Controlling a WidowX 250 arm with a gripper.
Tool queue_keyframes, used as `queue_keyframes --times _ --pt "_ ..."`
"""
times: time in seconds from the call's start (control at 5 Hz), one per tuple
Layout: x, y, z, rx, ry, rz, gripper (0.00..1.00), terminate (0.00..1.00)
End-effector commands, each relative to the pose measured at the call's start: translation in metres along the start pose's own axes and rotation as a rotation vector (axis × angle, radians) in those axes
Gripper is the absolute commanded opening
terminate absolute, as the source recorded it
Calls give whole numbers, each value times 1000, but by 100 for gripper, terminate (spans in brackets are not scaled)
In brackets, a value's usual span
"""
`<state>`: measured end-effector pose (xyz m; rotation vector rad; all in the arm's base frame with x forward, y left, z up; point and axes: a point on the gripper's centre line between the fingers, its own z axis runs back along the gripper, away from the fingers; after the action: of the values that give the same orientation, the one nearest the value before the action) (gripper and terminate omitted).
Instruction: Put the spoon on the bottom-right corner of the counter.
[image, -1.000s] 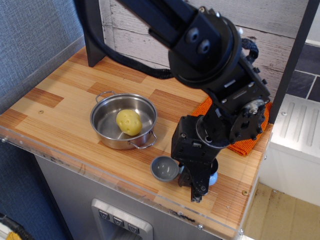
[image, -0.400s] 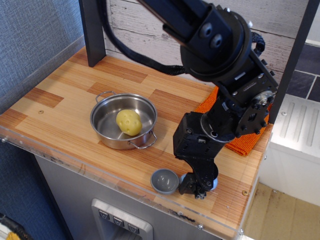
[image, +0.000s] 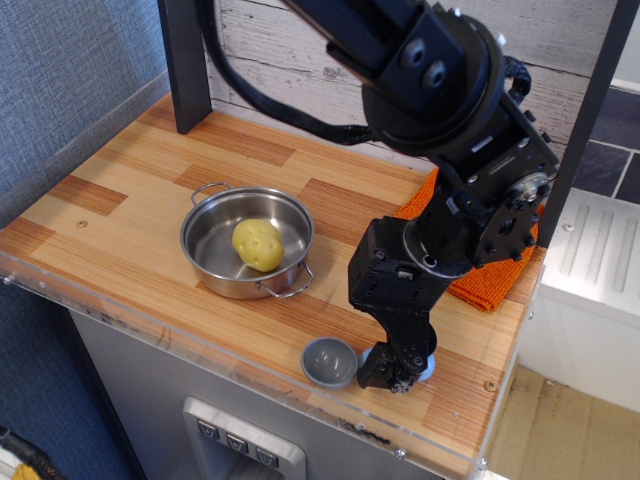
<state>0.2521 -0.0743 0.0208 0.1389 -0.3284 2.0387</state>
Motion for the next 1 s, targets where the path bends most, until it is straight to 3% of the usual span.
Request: queue_keyframes --times 0.0,0.2,0.4,0.8 --pt "7 -21 51 -103 67 21 100 0" --pt "11 -29 75 -101 105 -13 100 0" --pt "15 -31 95 -120 87 -5 100 0" --pt "15 -31 95 -120 87 -5 100 0"
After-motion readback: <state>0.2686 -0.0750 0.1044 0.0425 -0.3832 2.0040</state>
